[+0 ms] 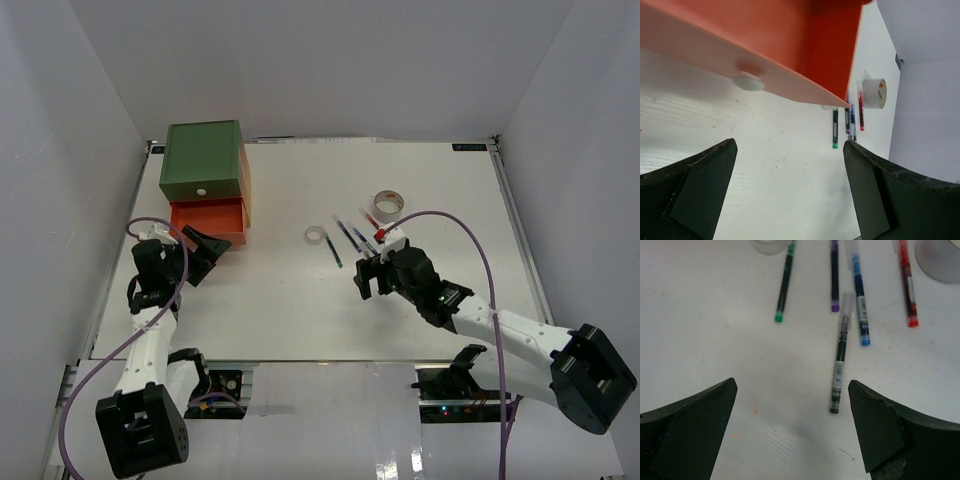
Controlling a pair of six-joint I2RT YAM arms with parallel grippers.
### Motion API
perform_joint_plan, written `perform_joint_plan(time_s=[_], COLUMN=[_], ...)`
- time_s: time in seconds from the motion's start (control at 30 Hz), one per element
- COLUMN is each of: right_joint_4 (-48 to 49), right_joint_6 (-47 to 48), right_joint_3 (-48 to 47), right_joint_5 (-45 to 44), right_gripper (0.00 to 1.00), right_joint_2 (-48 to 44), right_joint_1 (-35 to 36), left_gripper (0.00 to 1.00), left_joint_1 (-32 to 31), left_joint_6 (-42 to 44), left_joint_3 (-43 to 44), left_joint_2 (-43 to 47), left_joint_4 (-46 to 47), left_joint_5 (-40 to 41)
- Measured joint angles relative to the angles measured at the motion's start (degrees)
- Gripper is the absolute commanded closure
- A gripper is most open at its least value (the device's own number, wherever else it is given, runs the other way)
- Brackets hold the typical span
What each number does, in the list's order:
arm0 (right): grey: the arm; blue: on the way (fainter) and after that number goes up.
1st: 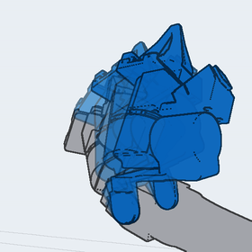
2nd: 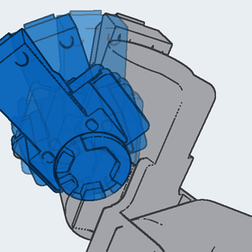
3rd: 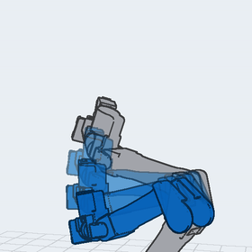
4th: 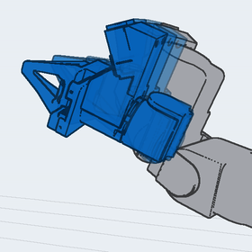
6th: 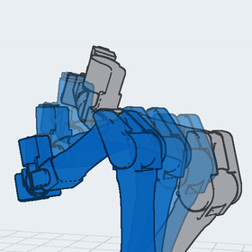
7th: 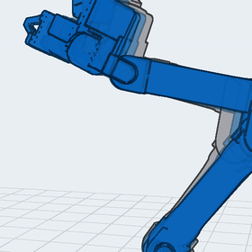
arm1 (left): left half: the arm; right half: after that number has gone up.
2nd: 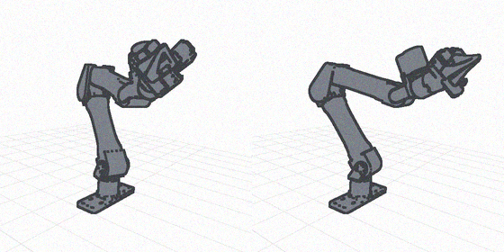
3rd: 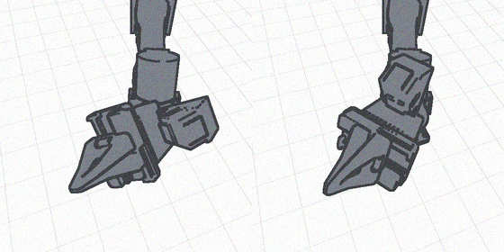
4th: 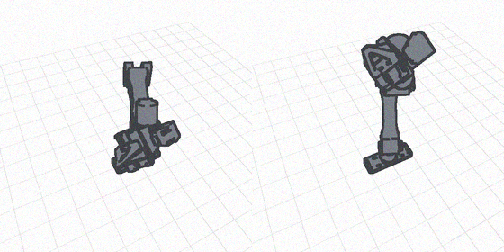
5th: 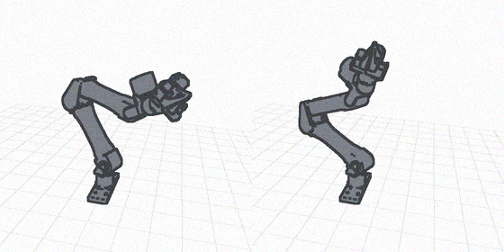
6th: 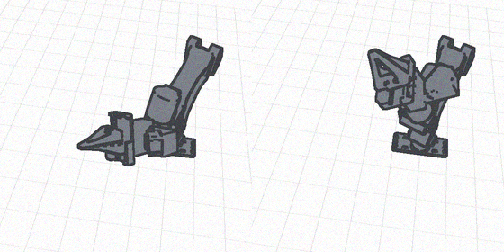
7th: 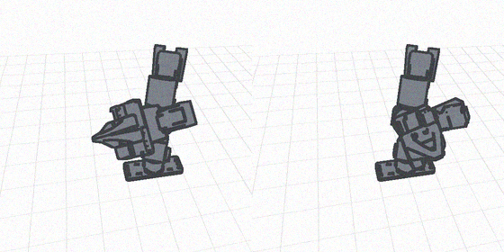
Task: Sort the stationery into containers
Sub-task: Pick up the pen from the center of the board.
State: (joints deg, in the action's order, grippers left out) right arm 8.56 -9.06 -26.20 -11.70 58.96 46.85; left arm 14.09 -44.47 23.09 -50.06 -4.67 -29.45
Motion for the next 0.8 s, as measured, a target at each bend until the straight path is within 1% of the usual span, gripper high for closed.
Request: perform_joint_plan(time_s=[0.07, 0.1, 0.17, 0.27, 0.33, 0.37, 0.4, 0.43, 0.47, 0.5, 0.57, 0.63, 0.67, 0.7, 0.77, 0.8], right_joint_4=[-1.14, -1.86, -2.95, -4.42, -5.18, -5.46, -5.62, -5.62, -5.60, -5.62, -5.66, -5.73, -5.70, -5.70, -5.70, -5.70], right_joint_6=[-1.57, -2.43, -3.48, -4.37, -4.50, -4.57, -4.66, -4.68, -4.79, -4.81, -4.66, -4.59, -4.55, -4.59, -4.46, -4.48], right_joint_3=[-0.07, -0.07, -0.07, -0.35, -0.94, -1.38, -1.88, -2.49, -2.99, -3.56, -4.52, -5.22, -5.44, -5.64, -5.90, -5.95], right_joint_5=[-0.24, -0.26, -0.35, -0.39, -0.37, -0.37, -0.42, -0.44, -0.55, -0.81, -1.38, -1.95, -2.23, -2.56, -2.82, -2.95], right_gripper=[0.01, 0.05, 0.08, 0.14, 0.23, 0.25, 0.30, 0.33, 0.35, 0.40, 0.44, 0.54, 0.55, 0.60, 0.65, 0.72], right_joint_2=[2.38, 3.76, 6.67, 10.54, 12.79, 13.84, 14.88, 15.96, 16.87, 17.92, 19.21, 20.15, 20.46, 20.74, 21.05, 21.14], right_joint_1=[-2.89, -4.20, -6.23, -7.30, -7.45, -7.48, -7.48, -7.48, -7.48, -7.48, -7.48, -7.52, -7.58, -7.65, -7.74, -7.76], left_gripper=[0.02, 0.02, 0.02, 0.02, 0.02, 0.02, 0.02, 0.02, 0.02, 0.02, 0.02, 0.02, 0.02, 0.02, 0.02, 0.02], left_joint_1=[-1.46, -2.27, -4.22, -6.86, -8.61, -9.38, -10.08, -10.86, -11.45, -12.07, -13.81, -15.69, -16.81, -17.86, -20.15, -21.44], left_joint_6=[2.78, 4.09, 6.84, 10.23, 12.07, 12.70, 13.31, 13.81, 14.08, 14.27, 14.47, 14.45, 14.45, 14.38, 14.01, 13.75], left_joint_3=[2.62, 3.91, 6.95, 11.54, 14.36, 15.45, 16.46, 17.20, 17.62, 17.97, 18.34, 18.69, 18.99, 19.32, 20.13, 20.68], left_joint_2=[0.98, 1.44, 2.27, 2.67, 2.69, 2.69, 2.69, 2.71, 2.71, 2.69, 2.51, 2.05, 1.70, 1.38, 0.72, 0.35], left_joint_4=[-4.04, -5.62, -8.94, -12.63, -14.47, -15.15, -15.67, -16.04, -16.24, -16.59, -17.25, -17.92, -18.16, -18.38, -18.58, -18.64], left_joint_5=[0.17, 0.31, 0.83, 2.23, 3.72, 4.44, 5.09, 5.70, 6.29, 6.75, 7.91, 8.81, 9.42, 10.05, 11.54, 12.46])
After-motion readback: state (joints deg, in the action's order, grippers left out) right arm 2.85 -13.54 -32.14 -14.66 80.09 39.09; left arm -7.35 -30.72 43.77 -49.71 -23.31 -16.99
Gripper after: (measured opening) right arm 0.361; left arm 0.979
